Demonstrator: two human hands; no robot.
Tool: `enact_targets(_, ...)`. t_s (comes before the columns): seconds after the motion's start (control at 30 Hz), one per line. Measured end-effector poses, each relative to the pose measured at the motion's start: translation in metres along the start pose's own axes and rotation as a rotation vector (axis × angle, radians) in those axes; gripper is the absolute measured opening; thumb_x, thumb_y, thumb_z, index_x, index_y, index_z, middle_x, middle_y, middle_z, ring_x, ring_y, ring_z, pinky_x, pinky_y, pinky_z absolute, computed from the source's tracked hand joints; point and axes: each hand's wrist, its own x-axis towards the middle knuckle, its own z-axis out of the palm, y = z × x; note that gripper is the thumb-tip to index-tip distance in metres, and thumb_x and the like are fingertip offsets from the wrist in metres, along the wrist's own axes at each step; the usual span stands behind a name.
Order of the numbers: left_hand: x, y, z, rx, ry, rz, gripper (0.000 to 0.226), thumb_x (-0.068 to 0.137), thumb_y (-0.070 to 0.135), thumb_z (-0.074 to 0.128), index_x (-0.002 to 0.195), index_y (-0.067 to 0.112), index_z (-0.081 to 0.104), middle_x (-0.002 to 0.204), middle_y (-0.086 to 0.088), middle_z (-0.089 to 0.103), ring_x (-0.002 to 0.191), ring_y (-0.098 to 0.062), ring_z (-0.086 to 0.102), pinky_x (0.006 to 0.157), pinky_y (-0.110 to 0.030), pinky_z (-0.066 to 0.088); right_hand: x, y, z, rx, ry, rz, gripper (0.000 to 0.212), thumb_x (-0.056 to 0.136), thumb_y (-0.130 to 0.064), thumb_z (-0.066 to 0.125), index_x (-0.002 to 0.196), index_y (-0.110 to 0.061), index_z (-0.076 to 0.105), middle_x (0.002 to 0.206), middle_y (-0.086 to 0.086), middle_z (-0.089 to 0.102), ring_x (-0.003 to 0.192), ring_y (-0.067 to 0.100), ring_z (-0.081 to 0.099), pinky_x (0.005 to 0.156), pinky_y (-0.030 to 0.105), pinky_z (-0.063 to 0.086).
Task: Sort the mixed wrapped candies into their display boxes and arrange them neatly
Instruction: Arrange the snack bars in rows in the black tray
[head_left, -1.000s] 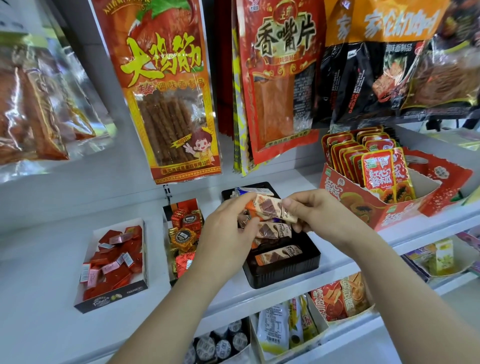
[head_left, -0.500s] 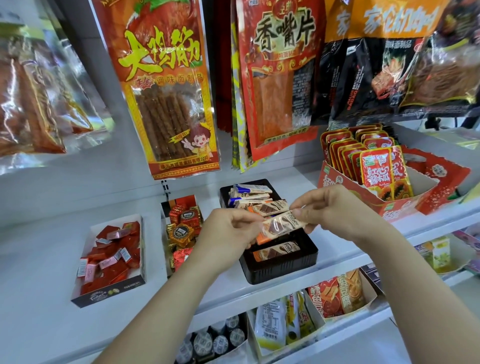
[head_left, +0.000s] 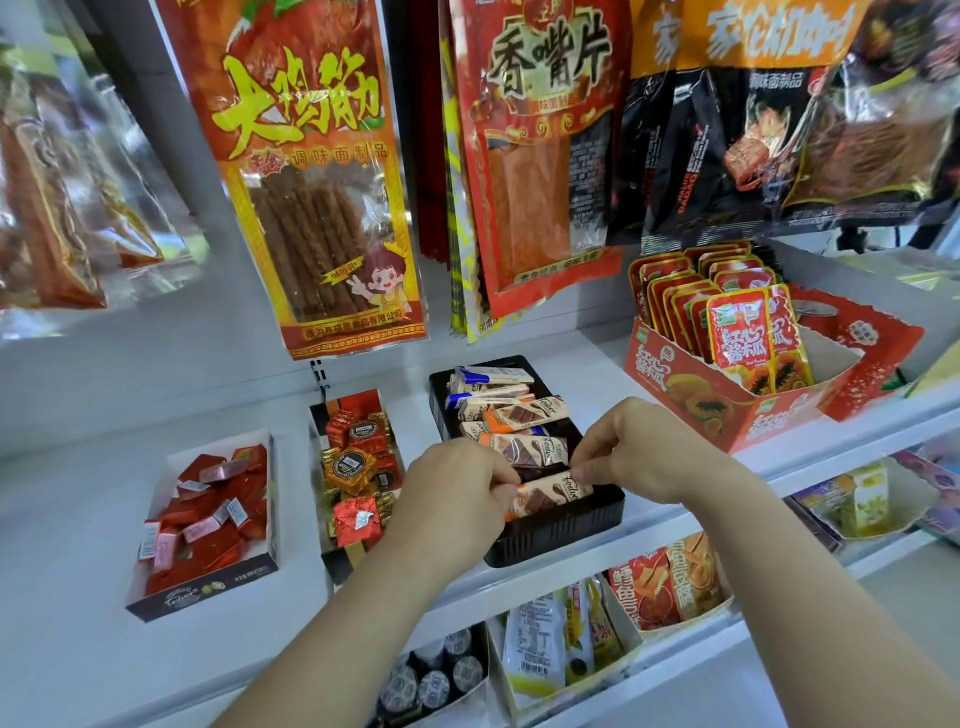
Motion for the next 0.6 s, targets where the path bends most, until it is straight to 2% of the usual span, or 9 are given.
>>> enact_targets(0.07,0.0,0.002,0.002,0.055,0.016,0.009,0.02,0.093,0.023,0.058,0.105,0.027,0.074,0.109,0.007,0.067,0.1,-0.012,0.059,0.085,-0.024,0.047,0.001,-0.001,0.002,-0.014,0.019,0.004,0.008,0.078,-0.013,0.077,0.079,-0.021,0.077,0.071,-0.009,0.065,0.068,0.003,0.057,0.054,0.015,0.037)
enact_targets(0.2,0.002,0.004,0.004,0.081,-0.005,-0.011,0.02,0.091,0.019,0.059,0.1,0.027,0.075,0.105,0.006,0.069,0.097,-0.012,0.061,0.087,-0.027,0.052,0.004,0.0,0.008,-0.043,0.02,0.007,0.022,0.075,-0.005,0.076,0.064,-0.024,0.073,0.066,-0.008,0.067,0.068,0.009,0.061,0.059,0.02,0.046)
enact_targets(0.3,0.003,0.004,0.005,0.104,-0.044,0.005,0.024,0.089,0.016,0.056,0.1,0.026,0.075,0.105,0.004,0.069,0.097,-0.015,0.061,0.085,-0.028,0.052,0.006,0.002,0.009,-0.095,0.009,0.017,0.017,0.078,-0.012,0.075,0.067,-0.025,0.076,0.074,-0.005,0.071,0.076,0.011,0.063,0.068,0.026,0.053)
enact_targets(0.4,0.007,0.004,0.005,0.074,0.052,0.022,0.028,0.092,0.015,0.053,0.107,0.028,0.073,0.114,0.005,0.066,0.104,-0.014,0.059,0.09,-0.028,0.05,0.005,0.005,0.007,-0.024,0.03,-0.022,0.018,0.084,-0.01,0.068,0.072,-0.02,0.077,0.072,-0.006,0.069,0.073,0.009,0.062,0.06,0.02,0.048)
enact_targets(0.5,0.012,0.001,0.002,0.074,0.176,0.063,0.032,0.096,0.016,0.05,0.121,0.027,0.065,0.125,0.007,0.059,0.112,-0.012,0.055,0.093,-0.024,0.042,0.008,0.011,0.004,0.125,0.15,-0.017,0.013,0.087,-0.016,0.064,0.078,-0.019,0.074,0.079,0.004,0.069,0.078,0.021,0.064,0.07,0.034,0.056)
enact_targets(0.53,0.013,-0.002,0.003,0.094,0.183,0.072,0.034,0.096,0.016,0.049,0.126,0.026,0.062,0.129,0.006,0.058,0.115,-0.013,0.054,0.095,-0.024,0.041,0.011,0.012,0.004,0.146,0.182,-0.008,0.012,0.089,-0.019,0.064,0.081,-0.019,0.073,0.078,0.005,0.068,0.077,0.022,0.063,0.07,0.035,0.055)
enact_targets(0.6,0.016,-0.005,0.005,0.15,0.154,0.073,0.037,0.096,0.016,0.048,0.132,0.025,0.056,0.134,0.004,0.056,0.12,-0.016,0.052,0.097,-0.028,0.041,0.015,0.013,0.008,0.146,0.194,-0.005,0.01,0.091,-0.021,0.061,0.09,-0.022,0.071,0.072,0.001,0.061,0.071,0.019,0.059,0.062,0.029,0.048)
